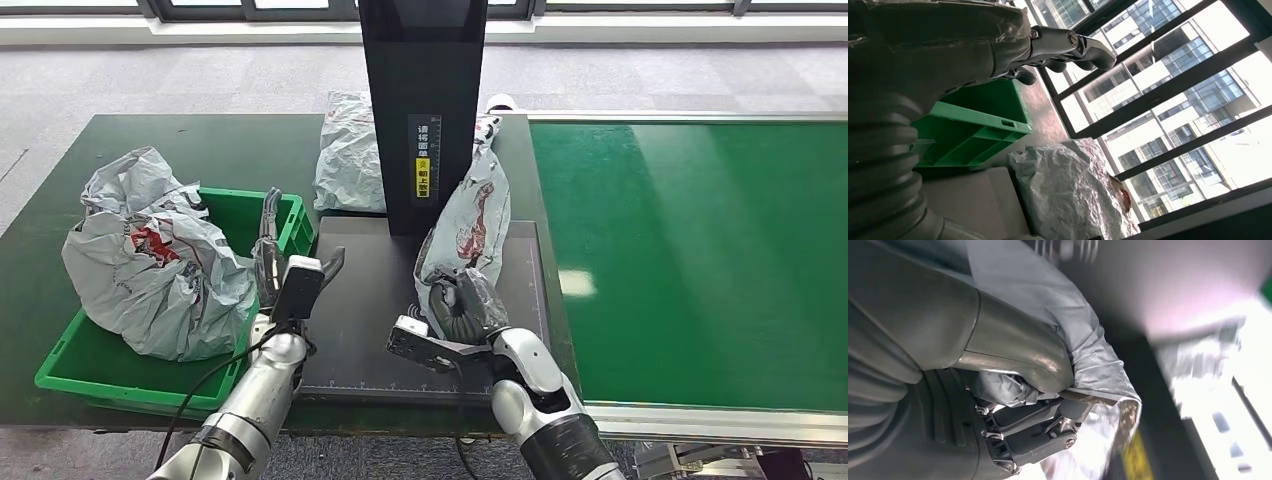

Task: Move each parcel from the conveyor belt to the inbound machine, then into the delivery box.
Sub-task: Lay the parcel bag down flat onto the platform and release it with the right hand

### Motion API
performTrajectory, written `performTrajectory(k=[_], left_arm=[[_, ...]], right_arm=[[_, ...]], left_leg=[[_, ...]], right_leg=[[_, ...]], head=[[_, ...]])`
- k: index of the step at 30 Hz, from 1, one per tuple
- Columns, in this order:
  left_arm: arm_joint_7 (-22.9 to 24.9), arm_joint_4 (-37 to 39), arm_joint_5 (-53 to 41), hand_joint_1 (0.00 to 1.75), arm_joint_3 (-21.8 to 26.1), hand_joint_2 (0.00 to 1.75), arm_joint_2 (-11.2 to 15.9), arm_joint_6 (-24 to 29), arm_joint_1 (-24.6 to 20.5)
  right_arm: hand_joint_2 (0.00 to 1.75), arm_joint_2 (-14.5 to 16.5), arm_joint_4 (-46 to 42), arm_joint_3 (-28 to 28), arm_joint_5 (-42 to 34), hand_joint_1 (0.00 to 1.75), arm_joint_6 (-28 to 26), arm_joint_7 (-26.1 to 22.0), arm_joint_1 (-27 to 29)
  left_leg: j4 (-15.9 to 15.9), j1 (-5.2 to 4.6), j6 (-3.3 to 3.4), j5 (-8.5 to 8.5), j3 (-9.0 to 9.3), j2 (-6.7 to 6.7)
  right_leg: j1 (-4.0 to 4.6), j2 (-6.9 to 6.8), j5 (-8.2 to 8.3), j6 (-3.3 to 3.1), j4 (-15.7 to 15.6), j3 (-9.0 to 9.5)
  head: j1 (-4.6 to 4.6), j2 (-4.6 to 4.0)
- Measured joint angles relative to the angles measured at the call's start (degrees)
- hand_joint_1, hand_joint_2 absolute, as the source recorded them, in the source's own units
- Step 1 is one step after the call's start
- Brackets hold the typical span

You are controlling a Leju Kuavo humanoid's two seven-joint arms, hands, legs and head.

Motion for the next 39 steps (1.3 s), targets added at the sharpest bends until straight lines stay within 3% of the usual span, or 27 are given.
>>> performTrajectory(k=[1, 5, 6, 14, 19, 22, 28, 33, 39], left_arm=[[0.00, 0.08, -0.16, 0.00, -0.22, 1.75, -0.17, -0.04, -0.21], [0.00, 0.92, -0.24, 0.00, -1.16, 1.75, -0.59, -0.15, -1.48], [0.00, 1.21, -0.23, 0.00, -1.33, 1.75, -0.64, -0.18, -1.80], [0.00, 2.74, 0.89, 0.00, -2.76, 1.75, -0.64, -0.21, -2.51], [0.00, 2.89, 0.61, 0.00, -3.46, 1.75, -0.63, 0.19, -2.28], [0.09, 3.06, -0.55, 0.00, -4.04, 1.75, -0.72, 0.56, -1.94], [0.50, 3.51, -1.56, 0.00, -4.95, 1.75, -0.98, 1.03, -1.82], [1.09, 4.39, -3.58, 0.00, -5.63, 1.75, -1.48, 0.76, -1.90], [0.63, 6.02, -3.92, 0.00, -6.70, 1.75, -2.40, -0.15, -1.96]], right_arm=[[1.75, -0.04, 1.29, 0.94, -0.52, 1.70, 1.15, 0.10, -0.42], [1.75, -0.61, 7.47, 4.99, -2.10, 0.05, 5.09, 0.71, -1.75], [1.75, -0.82, 8.95, 5.95, -2.27, 0.00, 5.69, 0.84, -1.94], [1.75, -2.32, 13.38, 8.54, -6.20, 0.00, 4.29, 2.04, -4.06], [1.75, -3.26, 11.93, 7.91, -9.57, 0.00, -1.92, 0.76, -3.24], [1.75, -3.41, 10.11, 5.60, -12.99, 0.00, -6.80, -2.68, -2.11], [1.75, -3.45, 7.94, 2.05, -16.42, 0.00, -9.78, -6.73, -0.79], [1.75, -3.37, 5.74, -1.49, -25.03, 0.00, -17.65, -16.74, 0.41], [1.75, -3.38, 3.94, -7.19, -36.41, 0.00, -18.17, -24.22, 0.91]], left_leg=[[0.00, 0.00, 0.00, 0.00, 0.00, 0.00], [0.00, 0.00, 0.00, 0.00, 0.00, -0.02], [0.00, -0.01, 0.00, 0.00, 0.00, -0.02], [0.01, -0.01, 0.01, -0.01, 0.08, -0.01], [0.01, -0.02, 0.02, 0.01, 0.07, -0.01], [0.03, -0.02, 0.03, 0.02, 0.05, -0.01], [0.03, -0.02, 0.02, 0.01, 0.04, -0.02], [0.03, -0.02, 0.02, 0.01, 0.01, -0.02], [0.03, -0.04, 0.03, 0.00, -0.01, -0.02]], right_leg=[[0.00, 0.00, 0.00, 0.00, 0.00, 0.00], [-0.01, -0.03, 0.00, 0.00, 0.00, 0.01], [-0.01, -0.03, 0.00, 0.00, 0.00, 0.02], [-0.02, -0.05, 0.00, 0.01, -0.02, 0.09], [-0.03, -0.09, 0.02, 0.03, -0.02, 0.11], [-0.03, -0.08, 0.03, 0.04, -0.02, 0.09], [-0.03, -0.07, 0.03, 0.05, -0.02, 0.06], [-0.03, -0.06, 0.02, 0.05, -0.02, 0.03], [-0.05, -0.07, 0.03, 0.05, -0.02, 0.03]], head=[[0.00, 0.01], [0.01, 0.00], [0.01, -0.01], [0.00, -0.01], [0.01, -0.01], [0.00, -0.01], [0.00, 0.00], [0.00, -0.01], [0.01, 0.00]])
